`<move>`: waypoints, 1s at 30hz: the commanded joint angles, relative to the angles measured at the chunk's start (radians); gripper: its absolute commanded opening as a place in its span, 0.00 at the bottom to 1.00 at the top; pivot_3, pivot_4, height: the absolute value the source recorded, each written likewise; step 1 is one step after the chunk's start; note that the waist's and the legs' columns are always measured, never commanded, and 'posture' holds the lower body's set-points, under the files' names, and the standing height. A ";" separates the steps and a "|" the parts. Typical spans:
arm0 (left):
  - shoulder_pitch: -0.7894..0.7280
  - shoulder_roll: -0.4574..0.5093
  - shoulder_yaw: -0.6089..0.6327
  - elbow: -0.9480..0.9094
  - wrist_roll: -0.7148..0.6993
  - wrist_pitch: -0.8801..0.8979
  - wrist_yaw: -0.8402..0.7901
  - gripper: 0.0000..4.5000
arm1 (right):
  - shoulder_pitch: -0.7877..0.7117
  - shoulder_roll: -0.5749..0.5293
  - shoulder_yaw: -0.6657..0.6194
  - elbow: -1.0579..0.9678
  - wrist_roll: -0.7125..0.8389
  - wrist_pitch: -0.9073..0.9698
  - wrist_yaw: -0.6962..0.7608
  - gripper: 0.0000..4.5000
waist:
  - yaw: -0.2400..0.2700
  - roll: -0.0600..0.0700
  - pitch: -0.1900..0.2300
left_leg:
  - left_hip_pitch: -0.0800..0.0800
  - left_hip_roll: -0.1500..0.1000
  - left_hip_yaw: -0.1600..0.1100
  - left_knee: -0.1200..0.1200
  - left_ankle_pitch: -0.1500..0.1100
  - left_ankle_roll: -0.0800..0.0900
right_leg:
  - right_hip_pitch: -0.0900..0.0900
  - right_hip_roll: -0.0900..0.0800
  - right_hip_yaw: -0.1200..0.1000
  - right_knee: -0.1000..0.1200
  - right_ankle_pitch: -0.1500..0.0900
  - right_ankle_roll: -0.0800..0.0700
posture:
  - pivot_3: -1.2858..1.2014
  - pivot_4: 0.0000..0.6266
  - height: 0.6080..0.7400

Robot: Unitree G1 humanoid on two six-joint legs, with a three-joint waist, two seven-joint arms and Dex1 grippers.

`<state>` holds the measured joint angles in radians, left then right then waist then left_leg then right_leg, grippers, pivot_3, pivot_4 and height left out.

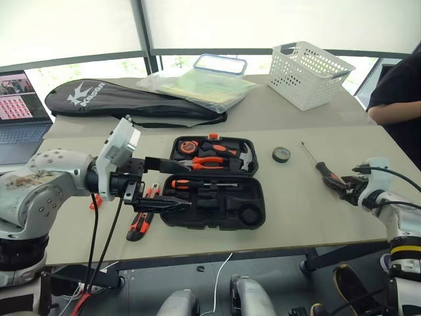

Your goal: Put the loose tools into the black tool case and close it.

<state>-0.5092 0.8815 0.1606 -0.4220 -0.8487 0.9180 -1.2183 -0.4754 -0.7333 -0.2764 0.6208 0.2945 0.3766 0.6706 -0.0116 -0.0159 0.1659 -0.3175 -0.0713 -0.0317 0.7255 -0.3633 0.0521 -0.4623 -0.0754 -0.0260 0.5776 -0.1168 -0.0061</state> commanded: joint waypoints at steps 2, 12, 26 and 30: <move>-0.001 0.024 0.010 -0.023 -0.014 -0.028 0.009 1.00 | 0.000 0.000 0.012 -0.015 -0.015 -0.060 0.036 0.30 | -0.002 0.000 0.000 | 0.000 0.000 0.000 0.000 0.000 0.000 | 0.000 0.000 0.001 0.000 0.000 0.000 | 0.52 0.24 1.00; 0.133 0.116 0.000 -0.071 0.048 -0.116 -0.040 1.00 | -0.034 -0.017 0.054 -0.526 0.148 -0.005 0.168 0.23 | -0.016 0.003 0.002 | -0.001 0.000 0.008 -0.003 0.000 0.000 | -0.008 0.001 0.010 0.002 0.000 0.000 | 0.52 0.24 1.00; 0.289 0.168 0.057 -0.013 0.142 -0.240 -0.035 1.00 | -0.174 -0.005 0.574 -0.682 -0.043 -0.020 0.503 0.23 | 0.005 0.001 0.002 | -0.002 0.000 0.009 -0.008 0.000 0.001 | -0.010 0.004 -0.001 0.000 0.000 -0.001 | 0.52 0.24 1.00; 0.292 0.168 0.060 -0.001 0.148 -0.249 -0.026 1.00 | -0.202 0.018 0.606 -0.613 -0.105 -0.094 0.524 0.23 | 0.003 0.001 0.002 | -0.003 0.000 0.008 -0.010 0.000 0.000 | -0.011 0.004 -0.004 0.001 0.000 -0.001 | 0.52 0.24 1.00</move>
<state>-0.2165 1.0378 0.1866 -0.4171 -0.7049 0.6915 -1.2483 -0.6552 -0.7192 0.3351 0.0028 0.2128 0.3407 1.1771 -0.0089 -0.0145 0.1676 -0.3206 -0.0714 -0.0237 0.7158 -0.3632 0.0521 -0.4734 -0.0716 -0.0303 0.5783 -0.1169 -0.0073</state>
